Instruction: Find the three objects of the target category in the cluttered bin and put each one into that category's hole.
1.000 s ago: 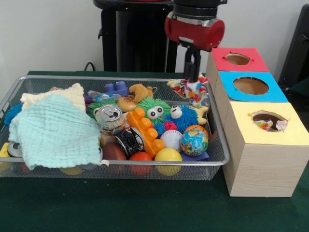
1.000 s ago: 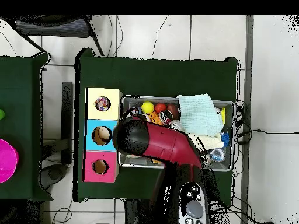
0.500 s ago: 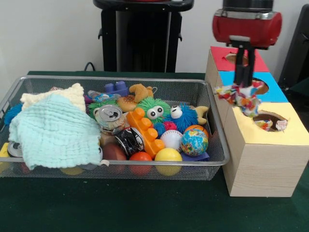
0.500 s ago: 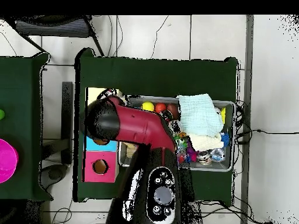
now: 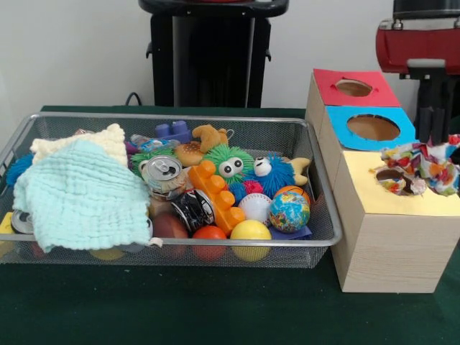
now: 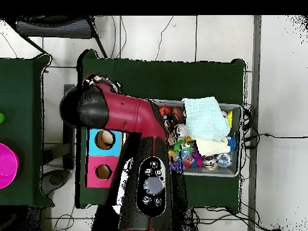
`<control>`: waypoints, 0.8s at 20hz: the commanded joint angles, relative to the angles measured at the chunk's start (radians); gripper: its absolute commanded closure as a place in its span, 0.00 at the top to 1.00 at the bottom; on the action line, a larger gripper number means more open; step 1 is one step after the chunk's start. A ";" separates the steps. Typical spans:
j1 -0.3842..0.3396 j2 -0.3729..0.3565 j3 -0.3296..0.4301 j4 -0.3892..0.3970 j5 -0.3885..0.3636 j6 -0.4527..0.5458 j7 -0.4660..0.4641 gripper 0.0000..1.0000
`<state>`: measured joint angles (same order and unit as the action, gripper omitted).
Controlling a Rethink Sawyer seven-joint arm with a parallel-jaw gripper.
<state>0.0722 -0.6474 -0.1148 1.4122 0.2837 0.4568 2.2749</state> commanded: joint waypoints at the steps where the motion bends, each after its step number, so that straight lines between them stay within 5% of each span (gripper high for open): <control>1: 0.014 0.094 0.002 -0.005 0.039 0.154 0.226 0.00; 9: 0.084 0.052 -0.061 0.096 0.055 0.247 0.284 0.00; 16: 0.120 0.069 -0.081 0.102 0.080 0.248 0.300 0.00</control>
<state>0.1858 -0.6170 -0.1947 1.4027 0.3168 0.6038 2.2753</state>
